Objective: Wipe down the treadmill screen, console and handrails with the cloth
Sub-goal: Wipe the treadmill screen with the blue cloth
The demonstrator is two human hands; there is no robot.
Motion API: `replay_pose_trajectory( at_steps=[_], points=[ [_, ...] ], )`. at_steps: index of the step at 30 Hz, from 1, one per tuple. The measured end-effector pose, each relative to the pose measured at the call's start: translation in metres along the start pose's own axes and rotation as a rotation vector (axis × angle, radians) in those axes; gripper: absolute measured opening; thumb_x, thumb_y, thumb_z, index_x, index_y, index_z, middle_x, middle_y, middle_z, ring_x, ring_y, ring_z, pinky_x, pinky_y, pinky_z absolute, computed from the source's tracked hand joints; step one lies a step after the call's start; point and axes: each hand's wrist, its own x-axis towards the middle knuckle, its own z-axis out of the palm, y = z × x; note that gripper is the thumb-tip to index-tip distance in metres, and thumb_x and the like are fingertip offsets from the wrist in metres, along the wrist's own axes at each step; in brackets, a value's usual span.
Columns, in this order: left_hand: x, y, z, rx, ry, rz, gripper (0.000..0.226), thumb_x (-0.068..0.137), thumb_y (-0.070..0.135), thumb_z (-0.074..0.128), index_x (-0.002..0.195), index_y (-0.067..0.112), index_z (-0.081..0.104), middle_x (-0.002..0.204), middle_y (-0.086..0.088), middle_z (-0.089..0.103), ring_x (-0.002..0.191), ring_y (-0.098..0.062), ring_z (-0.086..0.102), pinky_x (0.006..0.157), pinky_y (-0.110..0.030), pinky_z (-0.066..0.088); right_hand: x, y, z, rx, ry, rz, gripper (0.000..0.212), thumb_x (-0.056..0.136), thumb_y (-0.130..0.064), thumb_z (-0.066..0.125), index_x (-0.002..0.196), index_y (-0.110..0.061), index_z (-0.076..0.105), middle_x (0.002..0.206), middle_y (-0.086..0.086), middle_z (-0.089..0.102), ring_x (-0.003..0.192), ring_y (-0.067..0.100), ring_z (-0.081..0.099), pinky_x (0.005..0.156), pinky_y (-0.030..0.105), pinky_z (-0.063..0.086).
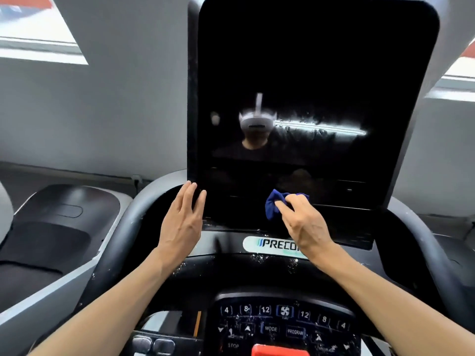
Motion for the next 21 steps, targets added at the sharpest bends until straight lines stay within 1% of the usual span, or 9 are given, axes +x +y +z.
replay_pose_trajectory(
  at_steps=[2,5,8,11,13,15,18,19,21],
  points=[
    [-0.002,0.0,0.0,-0.052,0.01,0.01,0.063,0.079,-0.007,0.062,0.141,-0.009,0.049,0.149,-0.031,0.038,0.145,-0.042,0.034,0.12,-0.046,0.033,0.022,-0.029,0.014,0.029,0.006,-0.038,0.019,0.096,-0.002,0.052,0.101,-0.008,0.069,0.091,0.008,0.058,0.079,0.025,0.053,0.069,0.036,0.051],
    [-0.004,0.0,-0.003,-0.104,-0.021,0.019,0.071,0.071,-0.015,0.053,0.142,-0.013,0.044,0.154,-0.028,0.035,0.148,-0.037,0.032,0.122,-0.043,0.03,0.058,-0.08,0.033,0.077,0.012,-0.106,0.012,0.09,-0.002,0.061,0.096,-0.009,0.069,0.084,0.007,0.054,0.075,0.023,0.049,0.063,0.034,0.046],
    [-0.006,-0.009,-0.006,-0.109,-0.07,0.048,0.08,0.067,-0.018,0.049,0.146,-0.015,0.037,0.158,-0.025,0.03,0.15,-0.034,0.03,0.121,-0.038,0.028,0.057,-0.071,0.032,0.065,-0.028,-0.143,0.018,0.088,-0.002,0.062,0.104,-0.009,0.069,0.085,0.006,0.052,0.076,0.022,0.047,0.061,0.034,0.047],
    [-0.009,-0.016,-0.011,-0.153,-0.123,0.039,0.081,0.066,-0.016,0.053,0.146,-0.014,0.038,0.161,-0.023,0.026,0.144,-0.03,0.039,0.117,-0.034,0.037,0.048,-0.056,0.029,0.05,-0.009,-0.173,0.021,0.088,-0.001,0.062,0.107,-0.008,0.068,0.086,0.008,0.052,0.076,0.024,0.047,0.062,0.036,0.048],
    [-0.013,-0.018,-0.012,-0.228,-0.16,-0.007,0.082,0.066,-0.015,0.056,0.147,-0.011,0.039,0.163,-0.02,0.024,0.132,-0.03,0.052,0.107,-0.033,0.047,0.062,-0.078,0.031,0.051,-0.008,-0.155,0.014,0.088,-0.002,0.063,0.1,-0.008,0.068,0.084,0.007,0.051,0.075,0.024,0.046,0.062,0.035,0.047],
    [-0.015,-0.018,-0.013,-0.255,-0.193,-0.02,0.086,0.065,-0.013,0.058,0.148,-0.01,0.037,0.166,-0.019,0.018,0.126,-0.03,0.054,0.103,-0.033,0.049,0.083,-0.113,0.035,0.099,-0.019,-0.147,0.012,0.092,-0.005,0.056,0.094,-0.01,0.066,0.082,0.007,0.051,0.075,0.023,0.048,0.062,0.034,0.047],
    [-0.013,-0.025,-0.015,-0.215,-0.209,0.016,0.09,0.064,-0.012,0.059,0.15,-0.01,0.033,0.167,-0.019,0.016,0.141,-0.027,0.038,0.119,-0.028,0.03,0.088,-0.123,0.034,0.074,-0.019,-0.169,0.012,0.091,-0.006,0.056,0.094,-0.011,0.067,0.084,0.007,0.053,0.075,0.023,0.049,0.066,0.033,0.045],
    [-0.012,-0.028,-0.014,-0.21,-0.203,0.023,0.091,0.065,-0.013,0.058,0.152,-0.01,0.031,0.167,-0.018,0.016,0.147,-0.025,0.031,0.121,-0.027,0.021,0.081,-0.112,0.033,0.061,-0.024,-0.172,0.012,0.089,-0.005,0.06,0.096,-0.011,0.067,0.084,0.007,0.053,0.076,0.024,0.049,0.066,0.034,0.044],
    [-0.012,-0.033,-0.012,-0.212,-0.203,0.045,0.09,0.07,-0.016,0.051,0.155,-0.007,0.023,0.169,-0.014,0.007,0.154,-0.023,0.017,0.124,-0.029,0.015,0.066,-0.09,0.03,0.056,-0.026,-0.164,0.019,0.086,-0.001,0.064,0.103,-0.009,0.068,0.086,0.008,0.053,0.075,0.025,0.048,0.064,0.035,0.045]
  ],
)
